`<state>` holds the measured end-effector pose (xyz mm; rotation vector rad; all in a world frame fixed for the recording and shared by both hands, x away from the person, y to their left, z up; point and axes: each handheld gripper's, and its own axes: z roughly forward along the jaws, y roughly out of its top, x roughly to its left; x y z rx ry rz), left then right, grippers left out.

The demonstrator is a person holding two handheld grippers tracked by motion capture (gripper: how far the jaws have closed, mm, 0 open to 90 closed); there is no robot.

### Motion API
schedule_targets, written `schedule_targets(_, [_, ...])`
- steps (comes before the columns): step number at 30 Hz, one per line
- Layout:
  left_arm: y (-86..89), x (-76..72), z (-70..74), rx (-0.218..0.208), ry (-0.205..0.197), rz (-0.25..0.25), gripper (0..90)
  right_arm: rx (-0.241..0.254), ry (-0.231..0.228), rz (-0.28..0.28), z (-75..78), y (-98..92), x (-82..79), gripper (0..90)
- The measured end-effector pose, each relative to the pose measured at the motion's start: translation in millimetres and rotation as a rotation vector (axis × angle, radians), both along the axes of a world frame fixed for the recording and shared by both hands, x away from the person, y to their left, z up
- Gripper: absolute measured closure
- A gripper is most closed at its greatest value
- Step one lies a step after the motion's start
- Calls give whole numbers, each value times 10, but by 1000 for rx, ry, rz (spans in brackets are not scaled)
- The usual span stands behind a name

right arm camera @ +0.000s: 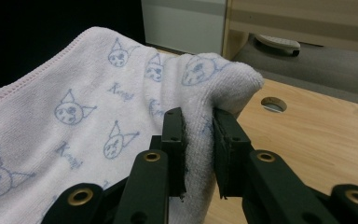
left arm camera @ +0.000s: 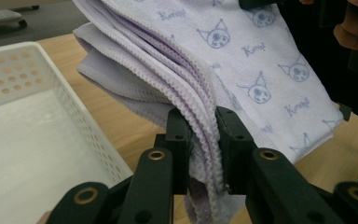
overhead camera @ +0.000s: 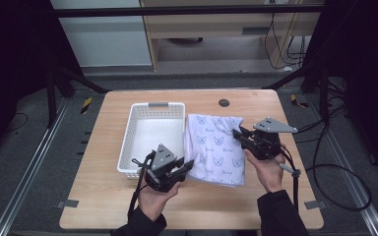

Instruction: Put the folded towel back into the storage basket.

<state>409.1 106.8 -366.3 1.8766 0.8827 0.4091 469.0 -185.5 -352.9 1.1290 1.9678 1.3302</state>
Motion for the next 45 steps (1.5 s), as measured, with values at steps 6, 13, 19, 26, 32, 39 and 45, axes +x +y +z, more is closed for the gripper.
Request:
schedule_targets(6, [98, 21, 98, -16, -19, 10, 757, -1, -22, 8, 141, 92, 30, 761])
schedule_targets(13, [248, 36, 174, -29, -32, 27, 758, -8, -39, 22, 287, 254, 88, 761])
schedule_targets(19, [402, 57, 207, -42, -40, 55, 758, -16, -47, 37, 342, 457, 167, 761])
schedule_targets(26, [603, 70, 218, -42, -43, 91, 758, -10, -49, 55, 340, 646, 249, 761])
schedule_targets(32, [795, 69, 215, -44, -49, 124, 758, -9, -52, 74, 352, 860, 318, 761])
schedule_targets(39, [1011, 74, 219, -54, -50, 159, 758, -10, -51, 100, 337, 1109, 417, 761])
schedule_targets(45, [1143, 107, 205, -57, -50, 185, 759, -7, -53, 116, 338, 1270, 494, 760])
